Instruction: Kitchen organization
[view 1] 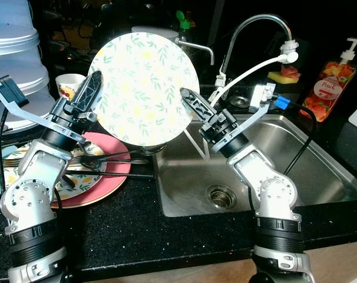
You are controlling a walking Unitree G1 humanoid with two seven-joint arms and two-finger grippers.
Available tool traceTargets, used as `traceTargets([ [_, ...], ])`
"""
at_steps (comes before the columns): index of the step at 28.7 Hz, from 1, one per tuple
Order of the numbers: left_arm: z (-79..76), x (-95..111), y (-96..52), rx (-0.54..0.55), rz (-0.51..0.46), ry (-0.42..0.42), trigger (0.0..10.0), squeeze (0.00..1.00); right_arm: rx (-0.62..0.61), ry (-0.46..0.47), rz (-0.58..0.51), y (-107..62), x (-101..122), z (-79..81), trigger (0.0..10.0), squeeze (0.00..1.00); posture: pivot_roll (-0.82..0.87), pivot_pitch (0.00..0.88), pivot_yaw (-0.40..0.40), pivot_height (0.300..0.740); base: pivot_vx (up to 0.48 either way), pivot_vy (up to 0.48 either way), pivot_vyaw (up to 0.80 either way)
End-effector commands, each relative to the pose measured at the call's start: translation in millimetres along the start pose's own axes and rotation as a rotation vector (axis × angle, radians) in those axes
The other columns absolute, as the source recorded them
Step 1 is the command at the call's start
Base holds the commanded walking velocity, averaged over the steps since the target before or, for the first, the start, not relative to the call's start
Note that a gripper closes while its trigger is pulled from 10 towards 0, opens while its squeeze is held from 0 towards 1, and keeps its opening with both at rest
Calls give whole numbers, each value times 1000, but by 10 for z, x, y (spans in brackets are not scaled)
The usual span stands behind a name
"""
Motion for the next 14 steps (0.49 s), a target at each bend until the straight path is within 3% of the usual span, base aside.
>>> traceTargets([
  [1, -52, -41, 8, -15, 26, 11, 0, 0, -7, -2, 12, -31, -13, -19, 0, 0, 54, 33, -64, 740, 0, 0, 0],
  [9, -20, -200, 6, 11, 110, 35, 0, 0, 30, 18, 17, -35, -22, 38, 0, 0, 54, 30, -61, 740, 0, 0, 0],
  [13, 57, -254, 17, 60, 139, 98, 0, 0, 29, 37, -7, -39, 20, 34, 0, 0, 56, 29, -60, 740, 0, 0, 0],
  [14, 97, -259, 15, 84, 142, 118, 7137, 475, 25, 41, -13, -42, 32, 24, 0, 0, 56, 29, -60, 740, 0, 0, 0],
])
Point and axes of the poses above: a point about 5 cm out from each wrist's last joint towards the gripper, its own y axis pointing out of the wrist towards the gripper, its own x axis along the axis of the wrist's last joint, z = x × y, the point moved 6 cm from there along y, pointing out of the wrist towards the gripper, and after that the axes turned 10 degrees about -y, right-handed, at the moved point
